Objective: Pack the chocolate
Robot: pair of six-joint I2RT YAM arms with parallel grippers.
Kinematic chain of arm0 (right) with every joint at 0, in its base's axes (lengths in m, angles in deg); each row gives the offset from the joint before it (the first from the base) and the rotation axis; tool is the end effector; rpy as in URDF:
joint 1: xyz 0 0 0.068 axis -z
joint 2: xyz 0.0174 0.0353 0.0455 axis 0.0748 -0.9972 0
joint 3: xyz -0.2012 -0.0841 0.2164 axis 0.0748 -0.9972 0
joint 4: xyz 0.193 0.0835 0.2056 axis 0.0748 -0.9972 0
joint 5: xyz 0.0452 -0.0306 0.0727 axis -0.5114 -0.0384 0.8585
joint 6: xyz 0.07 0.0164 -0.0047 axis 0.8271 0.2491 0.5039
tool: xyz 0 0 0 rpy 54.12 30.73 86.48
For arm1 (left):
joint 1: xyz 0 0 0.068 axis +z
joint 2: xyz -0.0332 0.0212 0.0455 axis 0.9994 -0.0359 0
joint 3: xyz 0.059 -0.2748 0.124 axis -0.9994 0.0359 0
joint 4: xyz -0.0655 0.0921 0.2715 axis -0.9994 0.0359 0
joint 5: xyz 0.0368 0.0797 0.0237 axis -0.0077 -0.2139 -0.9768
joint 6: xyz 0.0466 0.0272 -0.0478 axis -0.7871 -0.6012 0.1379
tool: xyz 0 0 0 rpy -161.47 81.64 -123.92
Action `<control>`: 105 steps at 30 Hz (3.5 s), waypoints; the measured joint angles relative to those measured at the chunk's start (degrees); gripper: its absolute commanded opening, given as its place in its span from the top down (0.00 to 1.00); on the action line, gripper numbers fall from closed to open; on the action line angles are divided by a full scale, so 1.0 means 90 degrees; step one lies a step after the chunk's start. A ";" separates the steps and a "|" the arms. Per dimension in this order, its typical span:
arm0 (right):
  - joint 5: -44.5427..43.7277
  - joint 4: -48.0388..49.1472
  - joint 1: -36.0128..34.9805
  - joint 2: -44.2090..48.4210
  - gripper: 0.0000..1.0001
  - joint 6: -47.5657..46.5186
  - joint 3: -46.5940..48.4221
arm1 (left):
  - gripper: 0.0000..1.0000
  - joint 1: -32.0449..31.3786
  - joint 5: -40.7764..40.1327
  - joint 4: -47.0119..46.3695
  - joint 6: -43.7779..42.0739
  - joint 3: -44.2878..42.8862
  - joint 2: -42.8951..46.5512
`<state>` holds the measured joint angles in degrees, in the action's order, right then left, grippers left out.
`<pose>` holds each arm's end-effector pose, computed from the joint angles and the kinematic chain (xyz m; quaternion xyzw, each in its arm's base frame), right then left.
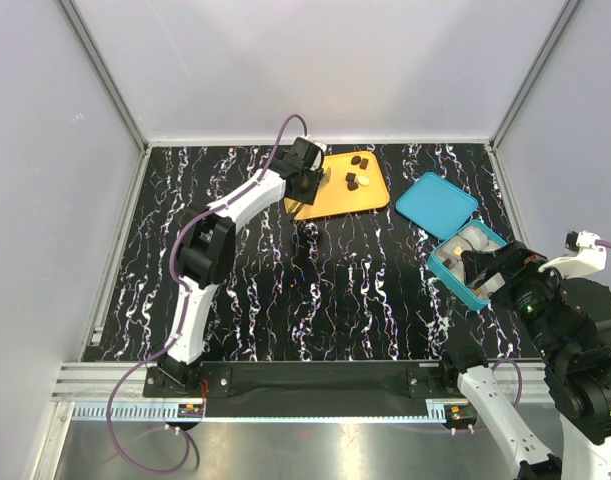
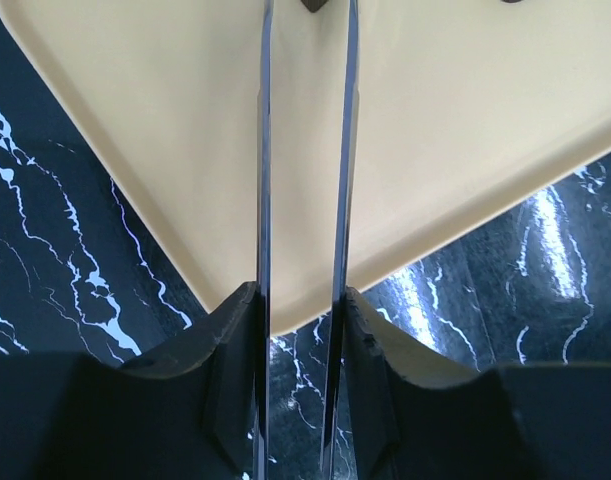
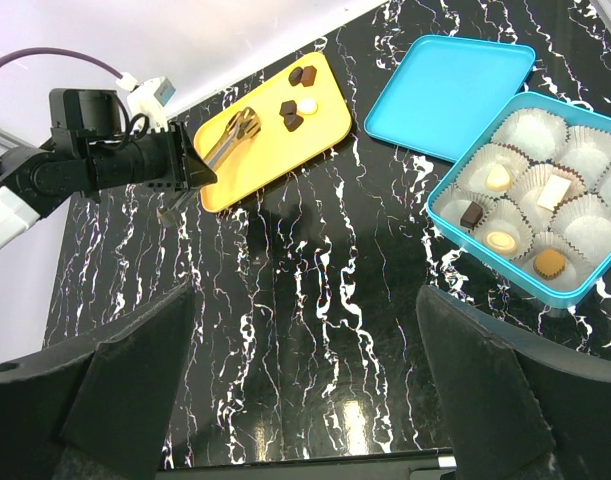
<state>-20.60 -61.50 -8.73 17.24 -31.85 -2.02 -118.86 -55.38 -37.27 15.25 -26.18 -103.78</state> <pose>0.0256 -0.0045 0.4741 0.1566 0.7788 0.1487 0.5889 0.4924 -0.2883 0.2132 0.1698 0.9312 -0.0650 0.3161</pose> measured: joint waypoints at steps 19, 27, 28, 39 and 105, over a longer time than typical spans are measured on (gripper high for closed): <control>0.0005 0.0000 0.0000 0.0000 0.00 0.0005 0.0000 | 0.63 -0.0452 0.0585 0.0172 0.0393 0.0002 0.0962; 0.0056 -0.0002 0.0000 0.0000 0.00 0.0032 0.0015 | 0.63 -0.1785 0.1049 0.0160 0.0675 -0.0381 0.1010; 0.0056 -0.0002 0.0000 0.0002 0.00 0.0032 0.0024 | 0.63 -0.1977 0.1127 0.0158 0.0712 -0.0512 0.0986; 0.0058 -0.0019 0.0000 0.0051 0.00 0.0034 0.0117 | 0.64 -0.3075 0.1664 -0.0340 0.1073 -0.1379 0.0236; 0.0214 -0.0058 0.0000 0.0119 0.00 0.0036 0.0117 | 0.53 -0.3849 0.2431 -0.1382 0.1190 -0.1829 -0.1309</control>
<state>-18.67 -62.02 -8.73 18.31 -31.52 -0.97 -153.50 -33.50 -49.71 25.96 -42.64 -115.56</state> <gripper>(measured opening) 0.994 0.470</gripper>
